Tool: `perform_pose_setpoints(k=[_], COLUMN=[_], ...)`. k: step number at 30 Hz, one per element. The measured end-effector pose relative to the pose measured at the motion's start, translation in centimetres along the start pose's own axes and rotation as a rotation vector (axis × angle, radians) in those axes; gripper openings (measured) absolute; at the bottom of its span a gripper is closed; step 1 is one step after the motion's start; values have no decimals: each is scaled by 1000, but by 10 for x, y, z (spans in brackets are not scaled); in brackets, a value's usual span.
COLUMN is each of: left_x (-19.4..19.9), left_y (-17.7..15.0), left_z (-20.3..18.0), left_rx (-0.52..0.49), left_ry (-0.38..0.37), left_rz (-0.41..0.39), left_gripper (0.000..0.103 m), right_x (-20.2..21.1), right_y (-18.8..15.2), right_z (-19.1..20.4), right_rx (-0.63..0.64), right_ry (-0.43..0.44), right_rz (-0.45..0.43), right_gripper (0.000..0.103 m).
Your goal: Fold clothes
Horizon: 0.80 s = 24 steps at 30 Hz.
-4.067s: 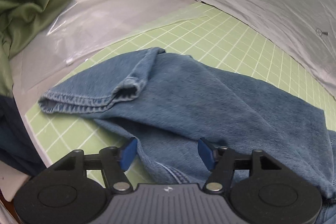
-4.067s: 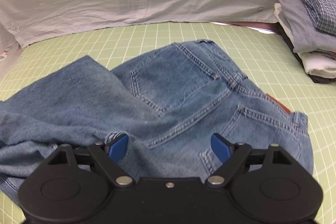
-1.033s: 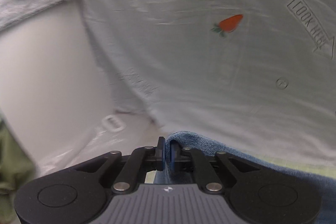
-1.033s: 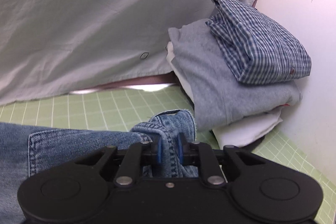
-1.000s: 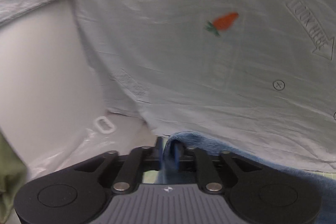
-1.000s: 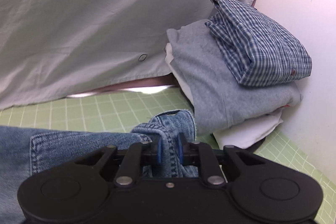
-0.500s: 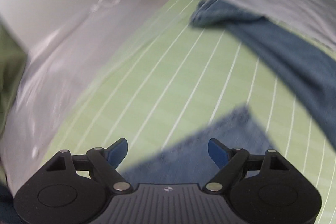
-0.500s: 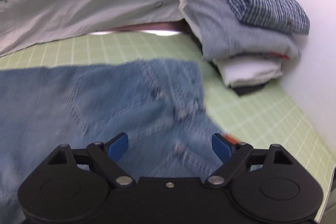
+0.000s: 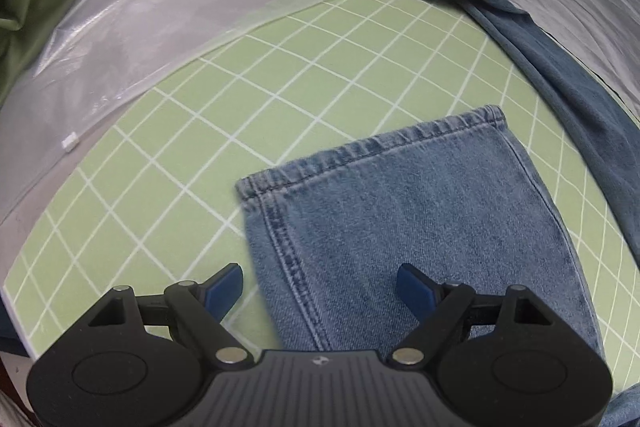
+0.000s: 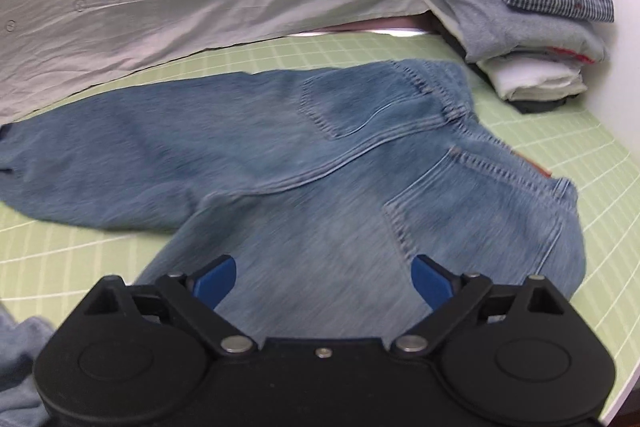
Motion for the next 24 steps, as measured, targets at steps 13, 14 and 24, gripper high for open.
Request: perform_pose_setpoints(k=[13,14,24], left_x=[-2,-1,8], left_y=[11,12,9], left_z=[4,4,28], left_rx=[-75,-90,17], left_ry=[-45,-44,-68], left_rz=[-38,-49,-68], left_gripper=[74,70,12], right_x=[0,-2,13], right_y=[-23,-25,-44], right_z=[88,89,68], right_rx=[-65,-82,-102], right_ry=[80,82,135], right_rz=[37,47,42], right_gripper=[78,62,3])
Point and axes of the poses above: each gripper's, at about its wrist camera, not at the fingertips, and x roughly against the way its jaws point, z to its left, y to its top, the point moved 9 cm from there along -x, roughly the way its jaws point, and after that the axes turned 3 degrees about y, right-handed, at the moved point
